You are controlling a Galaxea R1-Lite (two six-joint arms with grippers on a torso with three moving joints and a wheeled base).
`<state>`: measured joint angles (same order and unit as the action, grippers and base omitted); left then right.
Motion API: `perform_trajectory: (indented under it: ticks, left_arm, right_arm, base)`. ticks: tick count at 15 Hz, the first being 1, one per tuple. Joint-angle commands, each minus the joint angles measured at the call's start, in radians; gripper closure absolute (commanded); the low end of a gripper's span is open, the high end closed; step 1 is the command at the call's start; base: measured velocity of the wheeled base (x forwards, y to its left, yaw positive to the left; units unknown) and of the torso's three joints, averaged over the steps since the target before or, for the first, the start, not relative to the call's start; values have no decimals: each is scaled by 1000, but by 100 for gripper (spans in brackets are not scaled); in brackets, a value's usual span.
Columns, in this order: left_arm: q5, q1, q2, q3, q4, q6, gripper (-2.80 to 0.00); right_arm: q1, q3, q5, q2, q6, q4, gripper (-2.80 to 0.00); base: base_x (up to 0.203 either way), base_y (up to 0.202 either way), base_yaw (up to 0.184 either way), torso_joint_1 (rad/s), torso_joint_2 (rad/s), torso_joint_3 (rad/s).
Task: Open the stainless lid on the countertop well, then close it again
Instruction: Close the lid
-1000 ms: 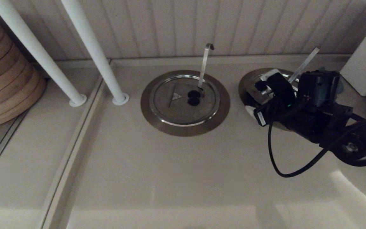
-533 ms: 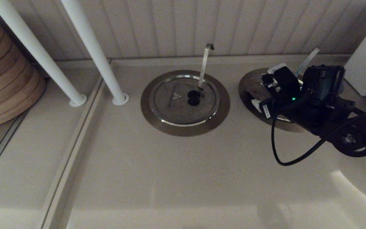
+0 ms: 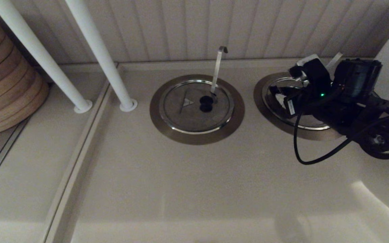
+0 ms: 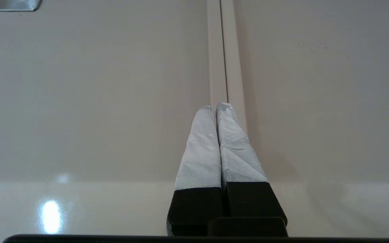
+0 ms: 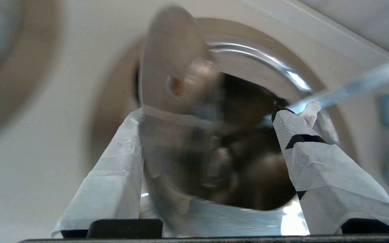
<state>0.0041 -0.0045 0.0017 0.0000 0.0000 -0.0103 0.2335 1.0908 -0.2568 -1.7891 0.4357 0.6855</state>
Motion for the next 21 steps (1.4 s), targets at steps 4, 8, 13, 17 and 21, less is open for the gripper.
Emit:
perform_trajectory:
  ticks: [4, 8, 13, 17, 21]
  left_arm:
    - [0, 0, 0, 0, -2, 0, 0]
    - [0, 0, 0, 0, -1, 0, 0]
    - [0, 0, 0, 0, 0, 0, 0]
    - [0, 0, 0, 0, 0, 0, 0]
    - [0, 0, 0, 0, -2, 0, 0]
  right_arm:
    - [-66, 30, 2, 28, 4, 2, -280]
    - [-104, 52, 4, 33, 3, 2, -280]
    - [-218, 106, 18, 28, 5, -2, -280]
    - [-264, 118, 31, 33, 5, -8, -280]
    - [-282, 126, 33, 47, 5, -8, -280]
  base:
    - [0, 0, 0, 0, 0, 0]
    - [0, 0, 0, 0, 0, 0]
    - [0, 0, 0, 0, 0, 0]
    - [0, 0, 0, 0, 0, 0]
    - [0, 0, 0, 0, 0, 0]
